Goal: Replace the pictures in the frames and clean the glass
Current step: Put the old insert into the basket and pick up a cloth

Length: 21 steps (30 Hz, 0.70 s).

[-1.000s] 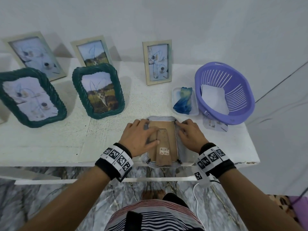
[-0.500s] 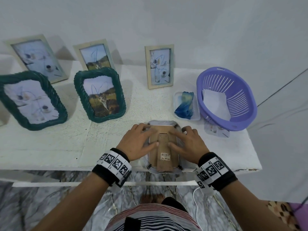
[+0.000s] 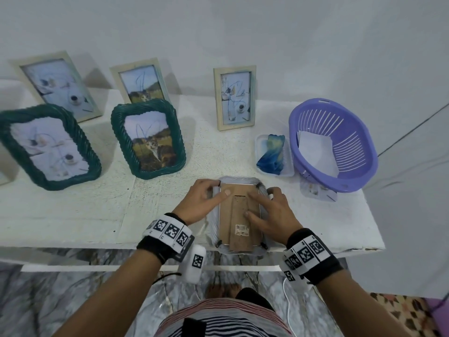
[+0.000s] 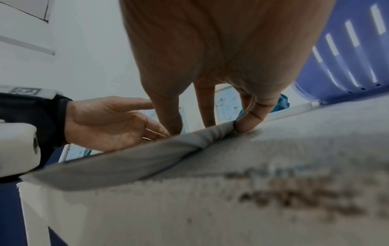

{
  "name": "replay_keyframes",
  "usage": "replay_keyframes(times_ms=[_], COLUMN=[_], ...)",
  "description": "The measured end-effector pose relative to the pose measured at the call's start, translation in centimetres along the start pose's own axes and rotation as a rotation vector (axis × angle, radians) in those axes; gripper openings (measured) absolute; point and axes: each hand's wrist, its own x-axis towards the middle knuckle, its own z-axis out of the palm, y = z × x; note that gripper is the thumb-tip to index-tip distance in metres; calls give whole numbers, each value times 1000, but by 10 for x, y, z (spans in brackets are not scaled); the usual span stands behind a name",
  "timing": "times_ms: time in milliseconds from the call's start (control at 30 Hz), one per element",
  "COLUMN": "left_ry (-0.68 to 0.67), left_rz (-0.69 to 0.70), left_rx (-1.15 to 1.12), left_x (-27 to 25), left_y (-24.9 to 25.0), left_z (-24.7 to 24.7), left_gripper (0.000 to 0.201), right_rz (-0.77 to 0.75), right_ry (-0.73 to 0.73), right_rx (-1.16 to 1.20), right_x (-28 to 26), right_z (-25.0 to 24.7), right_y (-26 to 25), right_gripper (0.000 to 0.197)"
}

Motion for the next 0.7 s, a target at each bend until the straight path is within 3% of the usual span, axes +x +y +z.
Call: replay_keyframes(times_ms=[167,400,533,600,700], left_ry=[-10,-20,92,138,185], left_rz=[-23,-22,-6,-56,-186], left_rx=[-76,-25,18,-85,-462], left_x=[-2,-5,-12,-18,-24], left_y=[3,1,3,5,14], left_z=[-1,2,4,7,6], left_gripper=[67,81,57,49,40], right_rz=[0,1,-26,-84,-107], right_ry=[-6,-21,32,93,108], right_rx=[6,-3,-147,-224,-190], right_x=[1,1,-2,-4,-8], right_z=[-1,-2,-2,1,6], right_y=[0,0,-4,-9,-20], right_gripper=[57,58,53,44,33])
